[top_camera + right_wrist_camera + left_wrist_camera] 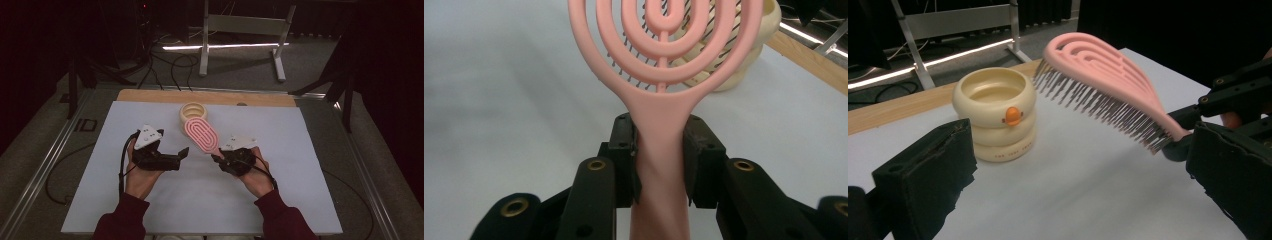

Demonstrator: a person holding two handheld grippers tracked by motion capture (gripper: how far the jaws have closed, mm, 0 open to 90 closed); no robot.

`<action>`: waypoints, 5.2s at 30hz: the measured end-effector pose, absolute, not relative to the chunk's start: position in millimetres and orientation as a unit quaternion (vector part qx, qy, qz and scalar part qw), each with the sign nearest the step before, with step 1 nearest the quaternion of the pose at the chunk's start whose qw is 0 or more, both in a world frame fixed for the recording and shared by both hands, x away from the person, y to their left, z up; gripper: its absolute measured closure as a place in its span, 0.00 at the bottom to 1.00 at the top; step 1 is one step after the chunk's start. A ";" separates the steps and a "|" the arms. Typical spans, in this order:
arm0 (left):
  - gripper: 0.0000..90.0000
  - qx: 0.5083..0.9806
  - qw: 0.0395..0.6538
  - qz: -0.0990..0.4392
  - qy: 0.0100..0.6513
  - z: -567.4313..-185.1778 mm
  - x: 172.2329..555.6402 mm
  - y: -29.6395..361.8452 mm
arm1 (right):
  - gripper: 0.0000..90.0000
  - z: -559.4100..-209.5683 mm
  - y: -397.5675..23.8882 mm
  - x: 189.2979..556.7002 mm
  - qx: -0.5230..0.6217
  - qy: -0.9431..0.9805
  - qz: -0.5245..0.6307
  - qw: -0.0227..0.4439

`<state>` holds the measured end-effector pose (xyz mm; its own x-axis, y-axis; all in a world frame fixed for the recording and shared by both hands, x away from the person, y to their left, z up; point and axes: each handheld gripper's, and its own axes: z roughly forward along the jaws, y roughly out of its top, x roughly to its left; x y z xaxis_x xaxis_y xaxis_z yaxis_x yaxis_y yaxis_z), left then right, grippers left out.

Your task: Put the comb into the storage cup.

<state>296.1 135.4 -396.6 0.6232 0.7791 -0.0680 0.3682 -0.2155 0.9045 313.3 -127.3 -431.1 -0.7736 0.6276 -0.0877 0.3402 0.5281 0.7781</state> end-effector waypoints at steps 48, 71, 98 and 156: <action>0.39 0.735 0.511 0.131 0.426 -402.2 311.5 86.2 | 0.78 -426.8 -113.9 296.4 0.260 0.835 0.436 0.211; 0.70 0.711 0.559 0.070 0.420 -396.2 312.2 85.1 | 0.78 -432.0 -111.9 298.8 0.262 0.833 0.435 0.221; 0.71 0.700 0.573 0.097 0.415 -386.9 311.7 90.9 | 0.38 -427.4 -133.4 299.3 0.280 0.809 0.471 0.214; 0.71 0.684 0.570 0.168 0.422 -344.2 339.0 126.9 | 0.10 -446.3 -216.1 275.1 0.330 0.750 0.517 0.248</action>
<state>339.0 126.9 -344.2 0.5875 0.7694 -0.2508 0.3853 0.0066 0.9228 275.1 -216.1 -446.3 -0.6587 0.7518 -0.0307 0.2389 0.2477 0.9389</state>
